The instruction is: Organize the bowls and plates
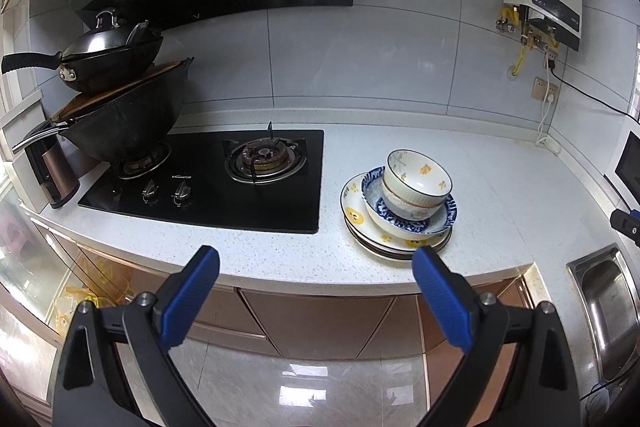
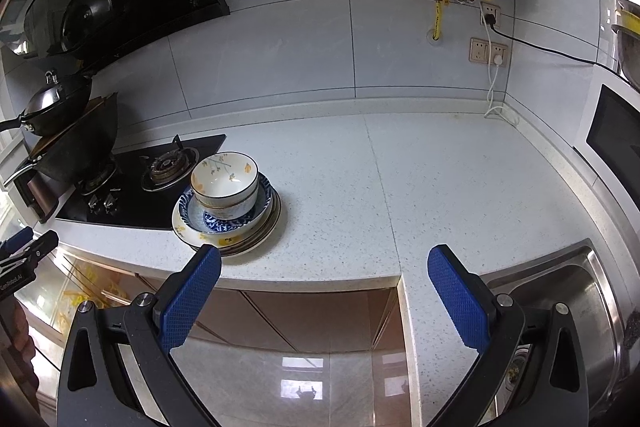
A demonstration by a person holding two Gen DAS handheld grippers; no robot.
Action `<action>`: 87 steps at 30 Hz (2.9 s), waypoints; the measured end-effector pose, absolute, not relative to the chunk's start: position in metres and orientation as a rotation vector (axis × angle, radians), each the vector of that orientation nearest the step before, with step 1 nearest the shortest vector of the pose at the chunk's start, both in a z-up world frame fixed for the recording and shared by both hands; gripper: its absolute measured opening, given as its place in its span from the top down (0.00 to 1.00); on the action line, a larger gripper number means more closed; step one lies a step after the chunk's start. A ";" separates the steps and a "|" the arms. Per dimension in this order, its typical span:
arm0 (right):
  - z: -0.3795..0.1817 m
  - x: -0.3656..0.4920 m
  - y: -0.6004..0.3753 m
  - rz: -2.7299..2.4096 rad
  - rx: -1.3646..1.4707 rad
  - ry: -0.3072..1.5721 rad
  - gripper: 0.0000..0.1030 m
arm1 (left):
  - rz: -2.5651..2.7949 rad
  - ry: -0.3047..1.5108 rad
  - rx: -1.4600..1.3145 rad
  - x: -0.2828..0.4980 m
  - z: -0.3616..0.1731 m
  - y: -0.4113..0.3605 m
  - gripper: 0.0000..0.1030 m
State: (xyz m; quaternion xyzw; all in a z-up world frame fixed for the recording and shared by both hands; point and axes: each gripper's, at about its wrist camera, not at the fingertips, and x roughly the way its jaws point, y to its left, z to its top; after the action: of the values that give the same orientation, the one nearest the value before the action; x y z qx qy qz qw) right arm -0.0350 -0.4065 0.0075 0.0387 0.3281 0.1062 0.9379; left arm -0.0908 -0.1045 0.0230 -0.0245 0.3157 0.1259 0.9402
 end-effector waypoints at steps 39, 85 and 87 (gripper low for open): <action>0.002 -0.032 -0.403 0.267 0.067 0.681 0.01 | 0.332 0.645 -0.076 -0.100 0.020 -0.086 0.05; -0.004 -0.037 -0.389 0.285 0.056 0.694 0.01 | 0.318 0.664 -0.081 -0.107 0.014 -0.082 0.05; -0.004 -0.037 -0.388 0.287 0.054 0.694 0.01 | 0.320 0.665 -0.080 -0.107 0.013 -0.081 0.05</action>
State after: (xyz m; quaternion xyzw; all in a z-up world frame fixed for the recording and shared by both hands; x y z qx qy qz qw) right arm -0.0373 -0.3875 -0.0041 0.0265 0.3390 0.1400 0.9299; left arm -0.1075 -0.0806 0.0131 -0.0389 0.3249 0.1564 0.9319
